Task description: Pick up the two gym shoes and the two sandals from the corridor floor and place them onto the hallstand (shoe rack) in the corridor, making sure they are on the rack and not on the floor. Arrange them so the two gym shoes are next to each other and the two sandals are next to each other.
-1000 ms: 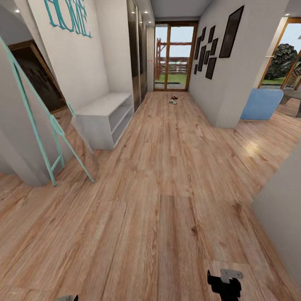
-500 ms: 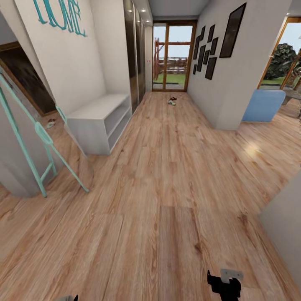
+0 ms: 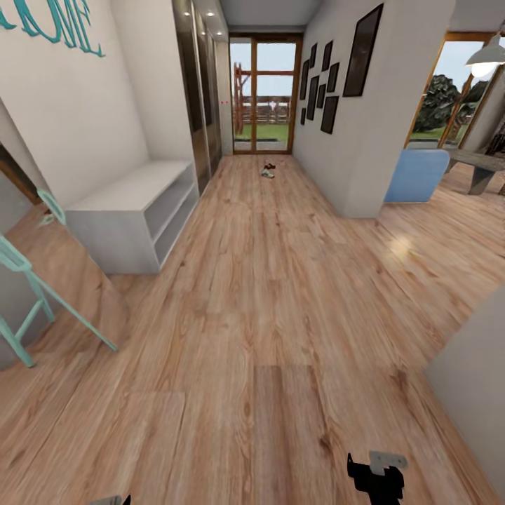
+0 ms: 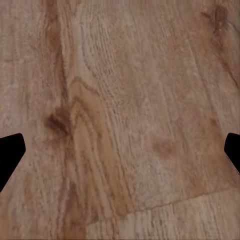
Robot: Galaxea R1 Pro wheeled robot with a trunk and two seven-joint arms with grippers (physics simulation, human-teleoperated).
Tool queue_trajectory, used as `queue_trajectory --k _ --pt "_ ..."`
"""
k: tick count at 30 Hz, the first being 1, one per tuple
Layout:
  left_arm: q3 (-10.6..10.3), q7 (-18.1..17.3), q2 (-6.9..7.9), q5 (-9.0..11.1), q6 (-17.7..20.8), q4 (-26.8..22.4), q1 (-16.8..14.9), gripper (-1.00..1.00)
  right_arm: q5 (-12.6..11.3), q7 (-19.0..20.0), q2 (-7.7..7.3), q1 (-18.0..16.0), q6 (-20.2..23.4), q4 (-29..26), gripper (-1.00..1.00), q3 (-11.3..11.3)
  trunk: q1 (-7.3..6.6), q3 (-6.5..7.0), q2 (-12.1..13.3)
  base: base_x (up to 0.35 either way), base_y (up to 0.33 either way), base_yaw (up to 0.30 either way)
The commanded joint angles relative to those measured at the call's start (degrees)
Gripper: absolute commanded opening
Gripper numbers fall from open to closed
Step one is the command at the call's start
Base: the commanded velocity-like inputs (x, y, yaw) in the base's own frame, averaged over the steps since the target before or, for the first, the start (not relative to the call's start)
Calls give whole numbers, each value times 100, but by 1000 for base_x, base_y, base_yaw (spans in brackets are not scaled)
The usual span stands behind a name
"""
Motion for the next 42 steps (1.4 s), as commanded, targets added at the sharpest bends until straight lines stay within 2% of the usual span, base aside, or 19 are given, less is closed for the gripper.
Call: queue_trajectory --k 1,42 --pt "15 -60 0 53 -3 6 -3 100 -23 0 1 -3 -21 5 100 4 3 -5 -2 338 0 -62" --pt "15 -14 1 53 -3 4 -3 100 -15 13 -5 -3 -21 15 100 4 3 -5 -2 338 0 -3"
